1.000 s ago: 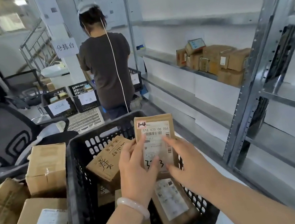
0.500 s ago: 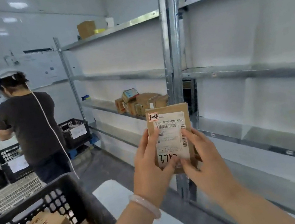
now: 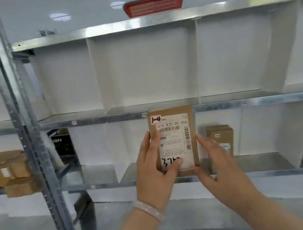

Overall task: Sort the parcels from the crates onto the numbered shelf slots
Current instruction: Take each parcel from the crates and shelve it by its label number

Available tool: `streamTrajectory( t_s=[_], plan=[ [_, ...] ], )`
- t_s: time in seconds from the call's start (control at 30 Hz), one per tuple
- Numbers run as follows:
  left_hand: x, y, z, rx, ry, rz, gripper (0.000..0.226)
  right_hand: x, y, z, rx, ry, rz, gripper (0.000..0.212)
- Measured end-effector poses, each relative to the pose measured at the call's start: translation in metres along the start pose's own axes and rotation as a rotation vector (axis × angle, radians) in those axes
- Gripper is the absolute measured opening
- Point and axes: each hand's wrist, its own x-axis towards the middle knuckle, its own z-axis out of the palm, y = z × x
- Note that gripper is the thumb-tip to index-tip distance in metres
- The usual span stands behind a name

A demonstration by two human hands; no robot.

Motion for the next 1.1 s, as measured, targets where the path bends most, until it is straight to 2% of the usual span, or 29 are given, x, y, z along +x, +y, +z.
streamTrajectory(
  t_s=[0.17, 0.4, 0.9, 1.1],
  plan=[
    [0.026, 0.014, 0.113, -0.098, -0.126, 0.072, 0.085, -0.01, 0.063, -0.08, -0.243, 0.086, 0.124, 0.074],
    [0.055, 0.028, 0.238, -0.309, -0.272, 0.154, 0.082, -0.018, 0.125, -0.153, -0.48, 0.169, 0.275, 0.071],
    [0.147, 0.032, 0.437, -0.518, -0.405, 0.309, 0.096, 0.04, 0.235, -0.218, -0.729, 0.336, 0.446, 0.069],
    [0.164, 0.033, 0.5, -0.513, -0.42, 0.335, 0.089, 0.052, 0.291, -0.234, -0.763, 0.329, 0.496, 0.07]
  ],
)
